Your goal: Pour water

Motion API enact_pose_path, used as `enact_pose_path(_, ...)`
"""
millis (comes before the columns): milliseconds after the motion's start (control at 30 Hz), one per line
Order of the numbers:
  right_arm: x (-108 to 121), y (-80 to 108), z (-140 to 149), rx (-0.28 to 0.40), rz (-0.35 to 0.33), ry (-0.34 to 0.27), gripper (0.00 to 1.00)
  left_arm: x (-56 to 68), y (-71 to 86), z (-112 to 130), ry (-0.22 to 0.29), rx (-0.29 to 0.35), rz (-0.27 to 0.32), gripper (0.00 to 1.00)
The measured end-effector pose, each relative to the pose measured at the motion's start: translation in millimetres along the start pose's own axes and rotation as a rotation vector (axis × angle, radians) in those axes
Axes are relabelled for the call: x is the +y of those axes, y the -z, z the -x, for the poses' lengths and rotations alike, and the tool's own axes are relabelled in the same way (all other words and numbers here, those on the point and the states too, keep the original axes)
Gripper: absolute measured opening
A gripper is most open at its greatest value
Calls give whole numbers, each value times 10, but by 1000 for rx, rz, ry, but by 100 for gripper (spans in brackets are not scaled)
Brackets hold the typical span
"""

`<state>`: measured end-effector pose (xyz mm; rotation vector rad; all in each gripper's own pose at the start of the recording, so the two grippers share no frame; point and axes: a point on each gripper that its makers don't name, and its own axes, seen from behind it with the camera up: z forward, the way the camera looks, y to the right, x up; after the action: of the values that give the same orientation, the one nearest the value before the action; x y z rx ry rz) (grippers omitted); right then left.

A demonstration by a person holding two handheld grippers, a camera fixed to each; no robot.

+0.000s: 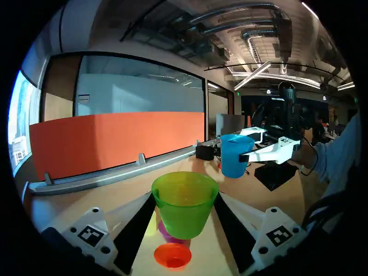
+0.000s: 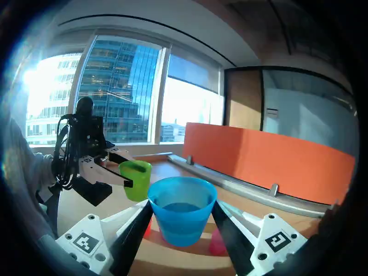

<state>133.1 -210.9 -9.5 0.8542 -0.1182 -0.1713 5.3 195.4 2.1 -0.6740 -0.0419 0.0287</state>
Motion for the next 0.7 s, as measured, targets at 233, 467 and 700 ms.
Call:
enact_pose_path(233,-11,-23,-99,6,-3,30,89,83,11,18,-9,-6,17,86)
enact_pose_path(467,-12,-49,-231,22,-8,74,89,137,3,25,-22,-9,26,86)
enact_pose_path(700,-18,-76,-404,38,-15,134,89,208,0,25,-30,-3,32,86)
